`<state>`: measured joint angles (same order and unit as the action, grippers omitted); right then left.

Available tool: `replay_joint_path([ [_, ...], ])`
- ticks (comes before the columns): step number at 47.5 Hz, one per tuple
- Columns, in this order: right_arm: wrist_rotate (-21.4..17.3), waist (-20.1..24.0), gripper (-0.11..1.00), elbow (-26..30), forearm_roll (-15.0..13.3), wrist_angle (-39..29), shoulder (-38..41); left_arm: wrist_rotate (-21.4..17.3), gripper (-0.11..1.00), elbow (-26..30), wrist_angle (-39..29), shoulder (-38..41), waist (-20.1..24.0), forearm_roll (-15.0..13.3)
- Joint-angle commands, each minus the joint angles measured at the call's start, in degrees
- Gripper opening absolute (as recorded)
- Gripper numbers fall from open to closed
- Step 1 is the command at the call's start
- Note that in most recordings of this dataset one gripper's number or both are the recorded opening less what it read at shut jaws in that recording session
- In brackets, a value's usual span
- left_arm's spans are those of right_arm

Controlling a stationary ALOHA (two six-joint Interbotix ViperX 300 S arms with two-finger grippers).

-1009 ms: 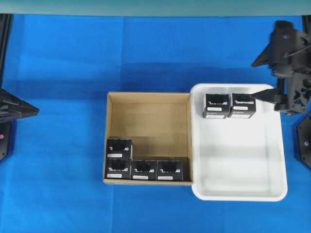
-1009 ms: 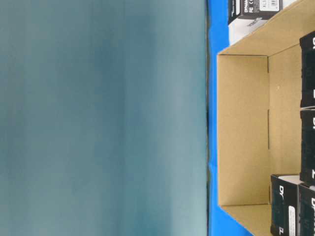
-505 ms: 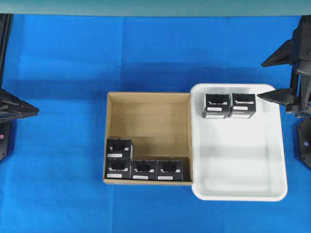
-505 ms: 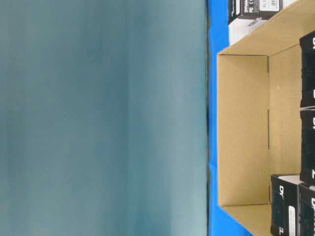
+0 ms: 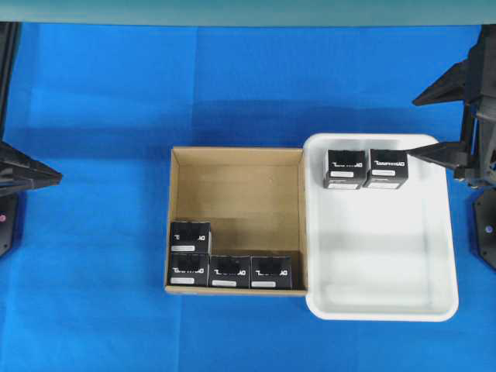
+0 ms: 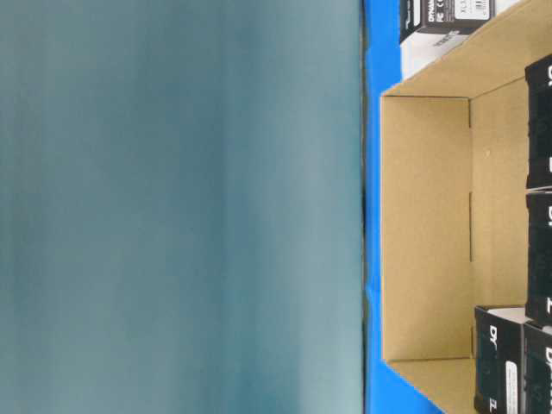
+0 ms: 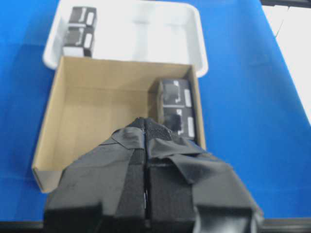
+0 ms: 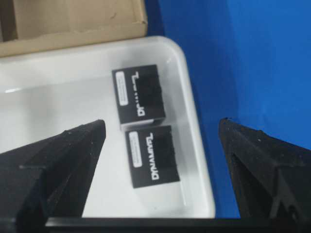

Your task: Pick the box from inside the cardboard box.

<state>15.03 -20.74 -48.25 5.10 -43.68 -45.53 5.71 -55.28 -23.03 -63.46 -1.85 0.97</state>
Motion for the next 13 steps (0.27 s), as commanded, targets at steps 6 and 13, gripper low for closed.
replay_joint_path([
  [6,0.0,0.2,0.93,0.2,0.2,0.4,0.1,0.1,-0.07,1.7,0.4,0.7,0.0,0.0],
  [13,0.0,0.2,0.93,0.1,0.2,0.4,0.1,0.1,-0.07,1.6,0.4,0.7,0.0,0.1],
])
